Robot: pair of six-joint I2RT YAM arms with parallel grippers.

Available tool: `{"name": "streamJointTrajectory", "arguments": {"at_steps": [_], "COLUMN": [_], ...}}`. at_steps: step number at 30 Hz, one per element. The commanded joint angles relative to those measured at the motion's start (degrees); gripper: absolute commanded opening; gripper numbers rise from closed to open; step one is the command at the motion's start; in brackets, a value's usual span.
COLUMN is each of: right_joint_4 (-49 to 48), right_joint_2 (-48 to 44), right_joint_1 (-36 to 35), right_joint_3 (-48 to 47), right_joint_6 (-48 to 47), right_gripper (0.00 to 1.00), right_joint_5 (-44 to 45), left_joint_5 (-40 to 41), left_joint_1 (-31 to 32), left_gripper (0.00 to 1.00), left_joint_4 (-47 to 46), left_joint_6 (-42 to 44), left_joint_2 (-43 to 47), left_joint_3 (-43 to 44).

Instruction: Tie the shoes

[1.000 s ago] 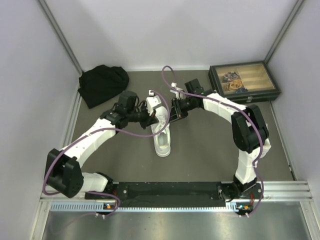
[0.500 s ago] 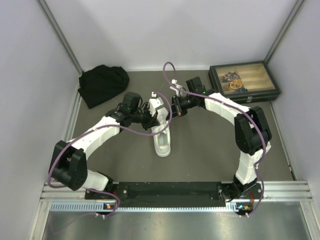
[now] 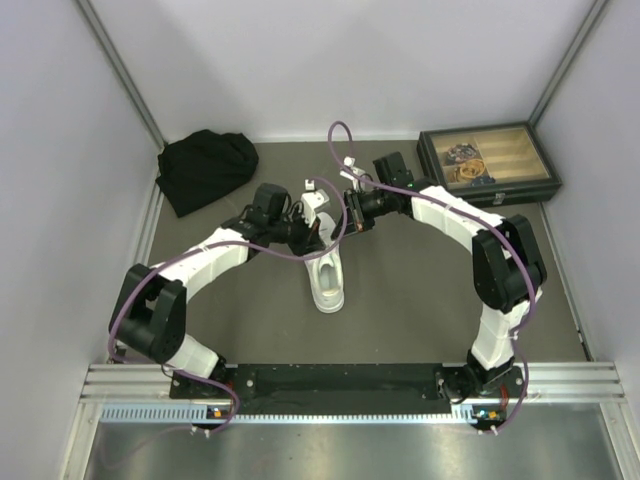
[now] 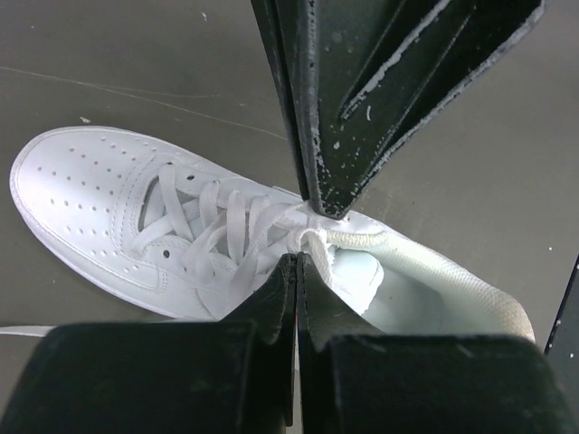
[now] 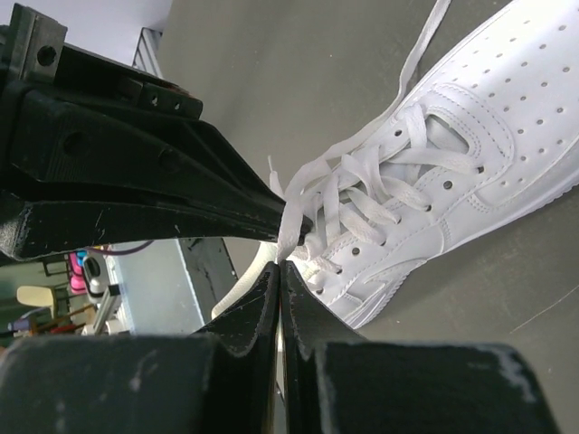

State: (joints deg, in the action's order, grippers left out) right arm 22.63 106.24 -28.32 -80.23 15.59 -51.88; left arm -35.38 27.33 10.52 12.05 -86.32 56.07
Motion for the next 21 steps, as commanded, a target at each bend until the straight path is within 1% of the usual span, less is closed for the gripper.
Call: {"name": "streamJointTrajectory", "arguments": {"at_steps": [1, 3, 7, 11, 15, 17, 21], "right_joint_4": [-3.3, -3.38, -3.56, -3.91, -4.09, -4.09, -3.91], "right_joint_2": [-2.96, -2.96, -3.14, -2.97, -2.7, -2.53, -2.61], "right_joint_1": [0.28, 0.19, 0.1, 0.19, 0.1, 0.1, 0.1], "right_joint_3": [0.16, 0.33, 0.33, 0.42, 0.16, 0.07, 0.42], "right_joint_6": [0.58, 0.49, 0.66, 1.1, 1.72, 1.81, 1.54], "right_gripper": [0.0, 0.0, 0.0, 0.0, 0.0, 0.0, 0.03], "right_joint_5": [-2.44, -2.44, -2.96, -3.14, -3.93, -4.11, -3.76], "left_joint_5": [-0.4, 1.44, 1.63, 0.75, 0.13, -0.83, -1.36], "left_joint_1": [0.18, 0.18, 0.18, 0.18, 0.18, 0.18, 0.18], "left_gripper": [0.0, 0.0, 0.0, 0.0, 0.0, 0.0, 0.0], "left_joint_4": [-4.55, -5.25, -7.0, -10.08, -15.17, -17.99, -20.63], "left_joint_6": [-2.3, -2.91, -3.96, -8.26, -11.79, -15.64, -19.96], "left_joint_2": [0.1, 0.28, 0.28, -0.42, -1.39, -1.91, -3.84], "left_joint_3": [1.67, 1.58, 1.06, 0.35, -0.87, -1.49, -3.95]}}
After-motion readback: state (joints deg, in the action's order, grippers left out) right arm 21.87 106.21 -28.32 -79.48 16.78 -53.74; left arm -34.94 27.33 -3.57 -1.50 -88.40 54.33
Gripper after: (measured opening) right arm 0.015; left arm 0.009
